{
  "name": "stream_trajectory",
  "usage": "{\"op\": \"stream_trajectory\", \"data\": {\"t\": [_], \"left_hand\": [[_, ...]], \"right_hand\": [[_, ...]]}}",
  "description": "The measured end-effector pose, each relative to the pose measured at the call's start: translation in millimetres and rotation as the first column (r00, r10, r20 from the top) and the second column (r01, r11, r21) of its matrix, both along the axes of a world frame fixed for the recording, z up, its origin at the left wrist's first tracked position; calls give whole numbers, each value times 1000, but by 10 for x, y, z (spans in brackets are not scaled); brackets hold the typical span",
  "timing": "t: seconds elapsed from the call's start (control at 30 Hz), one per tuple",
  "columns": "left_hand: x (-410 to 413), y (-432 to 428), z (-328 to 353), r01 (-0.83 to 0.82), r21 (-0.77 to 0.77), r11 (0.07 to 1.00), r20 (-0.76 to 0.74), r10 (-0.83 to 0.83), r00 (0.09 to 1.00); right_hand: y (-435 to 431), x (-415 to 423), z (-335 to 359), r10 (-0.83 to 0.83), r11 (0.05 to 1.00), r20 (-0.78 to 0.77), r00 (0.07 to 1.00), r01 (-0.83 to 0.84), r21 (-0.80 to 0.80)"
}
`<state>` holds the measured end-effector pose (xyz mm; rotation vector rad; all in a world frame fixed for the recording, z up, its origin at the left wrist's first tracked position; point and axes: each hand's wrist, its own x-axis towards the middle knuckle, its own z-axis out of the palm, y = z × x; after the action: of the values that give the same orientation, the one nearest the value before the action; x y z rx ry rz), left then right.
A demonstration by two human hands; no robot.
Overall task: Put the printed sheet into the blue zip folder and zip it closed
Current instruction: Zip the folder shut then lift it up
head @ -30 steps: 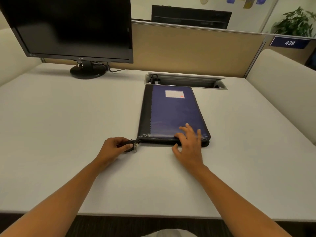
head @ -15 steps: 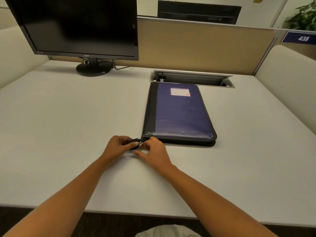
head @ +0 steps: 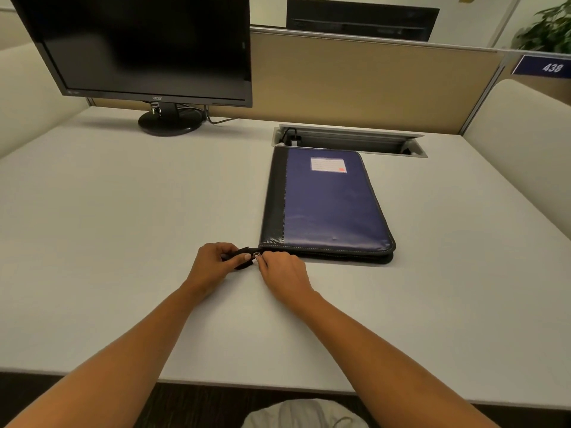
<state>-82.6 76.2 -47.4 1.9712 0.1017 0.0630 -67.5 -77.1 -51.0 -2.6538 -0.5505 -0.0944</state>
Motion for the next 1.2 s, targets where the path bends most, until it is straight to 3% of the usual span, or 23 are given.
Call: {"op": "stream_trajectory", "data": {"t": [0.27, 0.57, 0.93, 1.2], "left_hand": [[-16, 12, -11, -61, 59, 996, 32, 59, 998], [-14, -9, 6, -102, 56, 993, 69, 98, 993], [8, 35, -42, -161, -15, 987, 40, 161, 986], [0, 31, -36, -172, 15, 985, 51, 171, 984]], "right_hand": [[-66, 48, 33, -136, 988, -45, 990, 133, -76], [-91, 40, 25, -169, 980, -29, 985, 164, -116], [-372, 50, 50, -308, 950, -79, 948, 301, -83], [-662, 17, 34, -374, 927, -70, 925, 370, -64]]}}
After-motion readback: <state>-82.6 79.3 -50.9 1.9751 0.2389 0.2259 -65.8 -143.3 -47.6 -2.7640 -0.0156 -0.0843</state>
